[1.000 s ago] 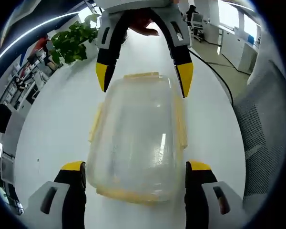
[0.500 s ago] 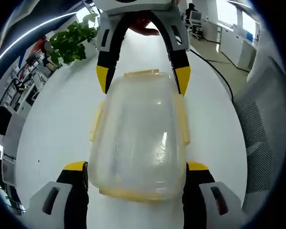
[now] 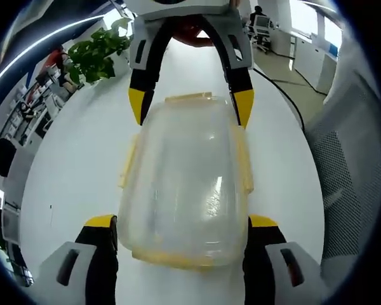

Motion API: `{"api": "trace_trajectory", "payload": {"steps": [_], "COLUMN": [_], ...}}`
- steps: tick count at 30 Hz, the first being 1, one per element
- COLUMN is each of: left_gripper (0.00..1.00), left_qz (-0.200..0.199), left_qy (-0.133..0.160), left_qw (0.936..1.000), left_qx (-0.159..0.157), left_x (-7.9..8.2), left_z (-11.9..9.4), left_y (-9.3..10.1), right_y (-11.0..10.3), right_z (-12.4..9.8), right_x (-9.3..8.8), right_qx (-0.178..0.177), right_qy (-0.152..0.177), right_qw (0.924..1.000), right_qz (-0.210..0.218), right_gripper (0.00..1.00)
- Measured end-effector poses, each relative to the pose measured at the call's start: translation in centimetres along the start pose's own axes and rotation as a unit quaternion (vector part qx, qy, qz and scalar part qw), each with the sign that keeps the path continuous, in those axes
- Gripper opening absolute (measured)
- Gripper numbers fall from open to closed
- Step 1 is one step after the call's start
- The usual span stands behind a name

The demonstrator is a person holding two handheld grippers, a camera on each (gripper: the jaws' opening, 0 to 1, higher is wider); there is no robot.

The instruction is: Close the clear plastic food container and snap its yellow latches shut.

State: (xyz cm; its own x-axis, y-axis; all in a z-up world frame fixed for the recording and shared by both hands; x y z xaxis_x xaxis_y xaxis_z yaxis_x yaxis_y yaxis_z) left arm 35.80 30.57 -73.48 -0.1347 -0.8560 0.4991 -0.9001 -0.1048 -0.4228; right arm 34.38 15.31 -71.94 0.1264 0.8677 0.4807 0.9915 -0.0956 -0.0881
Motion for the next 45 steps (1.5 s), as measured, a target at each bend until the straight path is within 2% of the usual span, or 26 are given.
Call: {"api": "trace_trajectory", "payload": {"steps": [28,45], "left_gripper": [0.82,0.82], "left_qz": [-0.016,-0.031], "left_qy": [-0.012,-0.019], "left_qw": [0.9998,0.9993], "left_qx": [0.007,0.013], "left_x": [-4.4,-8.3], "left_z": [-3.3,-5.8], "left_y": [1.0,1.5], "right_y": [-1.7,-2.7], "right_z": [2.9,5.4], "right_x": [4.6,8.3], "right_qx": [0.006,0.011], "right_qy": [-0.004,-0.008], "right_qw": [0.9999,0.9996], "right_qz": [-0.014,-0.026], "right_gripper": [0.75,0.76]}}
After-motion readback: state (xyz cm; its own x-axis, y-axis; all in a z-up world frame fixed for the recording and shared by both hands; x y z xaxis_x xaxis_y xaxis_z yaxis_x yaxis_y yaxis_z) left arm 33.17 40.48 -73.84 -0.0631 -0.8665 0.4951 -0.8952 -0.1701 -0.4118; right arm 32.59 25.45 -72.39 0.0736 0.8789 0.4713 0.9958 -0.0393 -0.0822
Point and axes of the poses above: the point that each gripper's makers call its tool centre point, and the gripper's own axes: z roughly forward along the fingers, y roughly to its right, x roughly out of its top, the point moved 8 cm from there along -z, roughly backward along the fingers, and after that the axes turned 13 degrees about x, right-handed, at the moved point
